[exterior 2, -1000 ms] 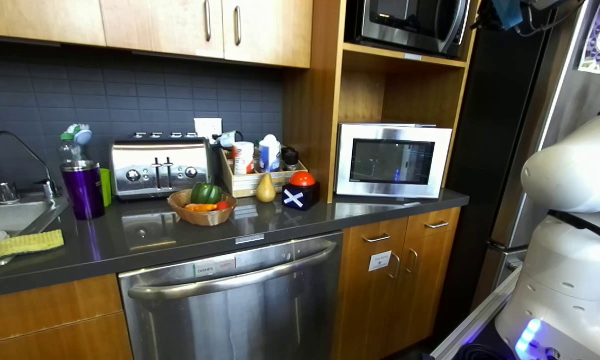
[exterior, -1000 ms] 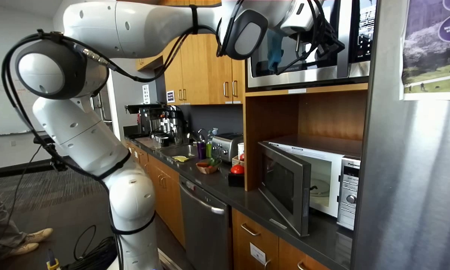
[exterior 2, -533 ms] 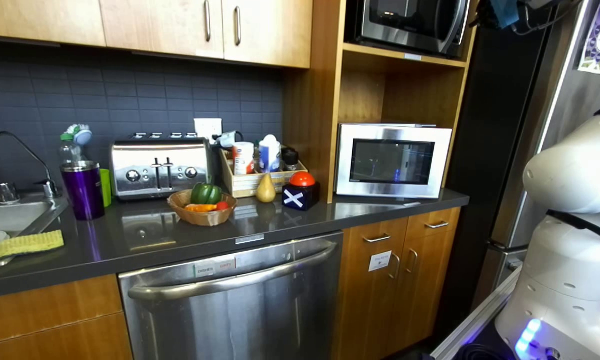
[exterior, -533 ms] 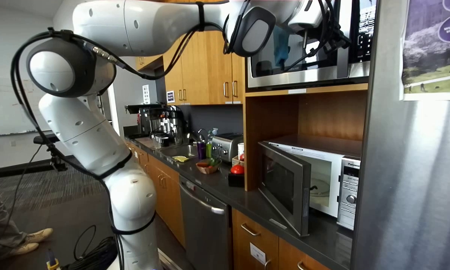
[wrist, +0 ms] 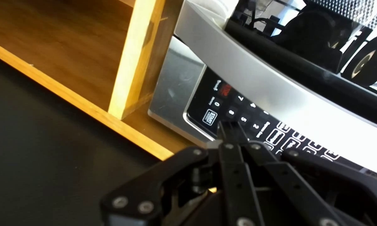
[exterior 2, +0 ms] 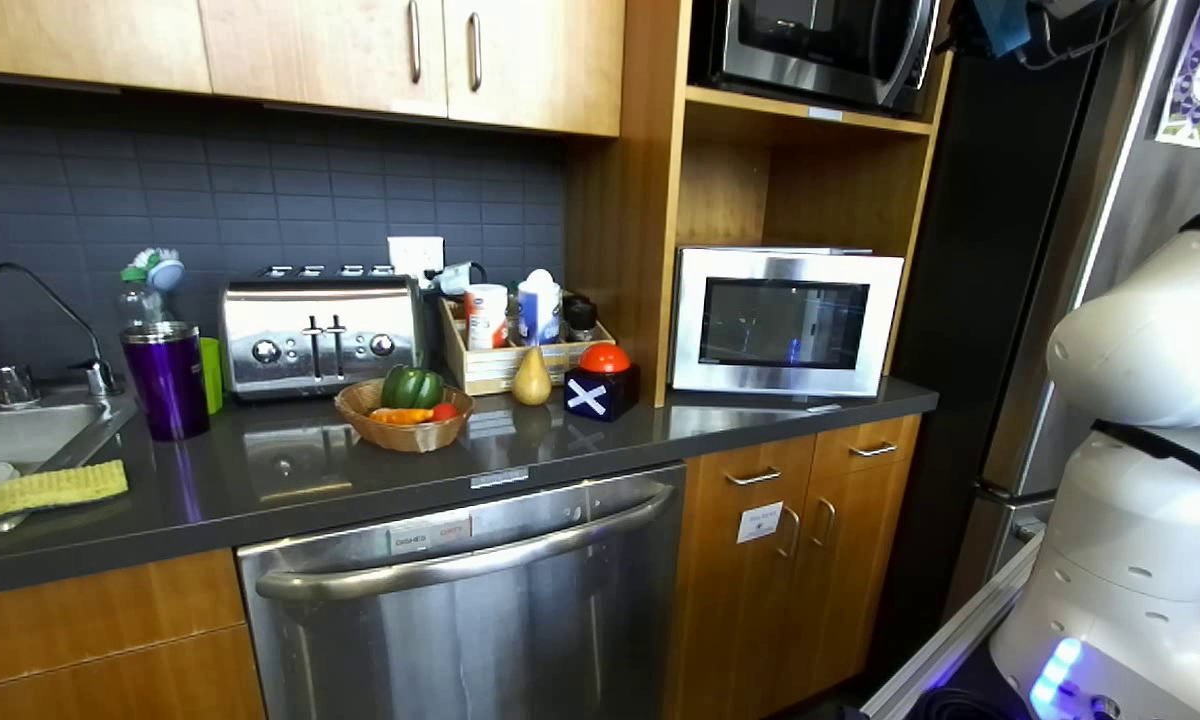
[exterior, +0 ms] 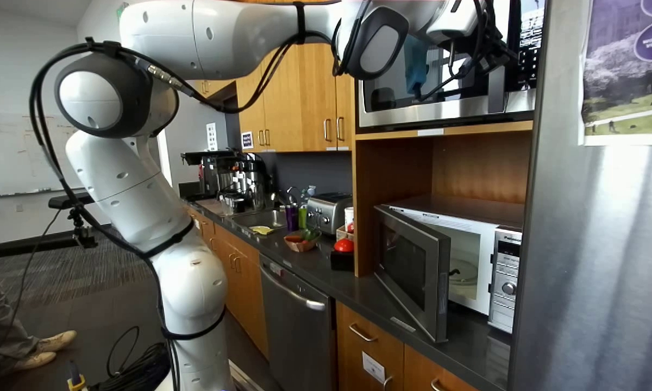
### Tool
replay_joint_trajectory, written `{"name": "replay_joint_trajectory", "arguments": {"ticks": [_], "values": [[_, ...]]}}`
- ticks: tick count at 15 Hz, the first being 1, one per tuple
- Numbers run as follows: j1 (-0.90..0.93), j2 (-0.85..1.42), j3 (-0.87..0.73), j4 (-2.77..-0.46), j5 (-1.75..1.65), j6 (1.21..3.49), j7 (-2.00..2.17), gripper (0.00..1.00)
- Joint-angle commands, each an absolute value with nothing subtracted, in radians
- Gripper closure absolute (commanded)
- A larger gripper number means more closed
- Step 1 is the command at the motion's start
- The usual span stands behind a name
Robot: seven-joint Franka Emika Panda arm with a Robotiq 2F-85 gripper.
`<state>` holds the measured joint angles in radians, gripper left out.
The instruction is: Press a button on the upper microwave.
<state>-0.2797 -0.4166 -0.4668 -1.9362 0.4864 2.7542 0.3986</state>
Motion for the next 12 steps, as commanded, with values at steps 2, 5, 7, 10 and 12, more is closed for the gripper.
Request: {"name": "replay_joint_trajectory", "arguments": {"ticks": [2, 5, 7, 10, 12], "values": [[-0.293, -0.404, -0.459, -1.924, 0.499, 2.748, 0.39, 0.99], [-0.293, -0.399, -0.459, -1.918, 0.499, 2.748, 0.39, 0.99], [-0.293, -0.398, -0.46, -1.918, 0.499, 2.748, 0.39, 0.99], [-0.293, -0.398, -0.46, -1.917, 0.499, 2.748, 0.389, 0.99], [-0.293, -0.398, -0.46, -1.917, 0.499, 2.748, 0.389, 0.99]]}}
